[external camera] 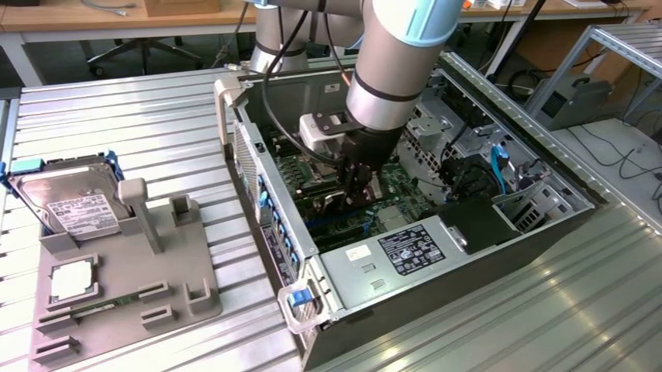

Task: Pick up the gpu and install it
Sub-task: 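Insert the gpu into the slot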

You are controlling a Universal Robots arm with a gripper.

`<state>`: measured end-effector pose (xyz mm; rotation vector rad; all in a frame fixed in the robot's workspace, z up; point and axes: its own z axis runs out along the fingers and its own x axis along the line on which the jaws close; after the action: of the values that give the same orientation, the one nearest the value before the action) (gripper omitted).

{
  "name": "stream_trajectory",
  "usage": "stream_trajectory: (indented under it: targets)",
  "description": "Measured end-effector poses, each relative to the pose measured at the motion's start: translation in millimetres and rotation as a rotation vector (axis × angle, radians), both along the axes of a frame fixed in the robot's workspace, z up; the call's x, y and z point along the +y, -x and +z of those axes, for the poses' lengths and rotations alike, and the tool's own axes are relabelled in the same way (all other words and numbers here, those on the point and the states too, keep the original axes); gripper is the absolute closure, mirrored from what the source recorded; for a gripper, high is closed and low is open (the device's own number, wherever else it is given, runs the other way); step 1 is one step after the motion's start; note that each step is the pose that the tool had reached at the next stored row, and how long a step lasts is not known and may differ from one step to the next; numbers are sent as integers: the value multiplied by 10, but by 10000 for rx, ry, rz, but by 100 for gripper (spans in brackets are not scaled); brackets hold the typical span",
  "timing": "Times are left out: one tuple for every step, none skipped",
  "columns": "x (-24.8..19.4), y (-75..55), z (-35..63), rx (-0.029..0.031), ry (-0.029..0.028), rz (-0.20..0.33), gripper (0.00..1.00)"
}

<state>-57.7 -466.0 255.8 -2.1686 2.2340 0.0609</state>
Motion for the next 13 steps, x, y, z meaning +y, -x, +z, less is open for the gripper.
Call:
stream_trajectory:
  targets:
    - [0,0,0,0,0,-1,73]
    - [0,0,-1,-1,-1,0,73]
    - [0,1,0,-2,-2,-1,73]
    - [0,3,0,-1,-6,-1,73]
    - [0,4,0,0,-8,-1,73]
    - [0,4,-1,0,-10,0,73]
    - [-1,4,-4,0,-9,0,73]
    - [0,5,-8,0,-8,-1,73]
    - [0,5,-10,0,-9,0,73]
    - [0,5,-13,0,-10,0,73]
    - [0,6,-14,0,-10,-1,73]
    - [0,6,-14,0,-10,-1,73]
    - [0,6,-14,0,-10,-1,73]
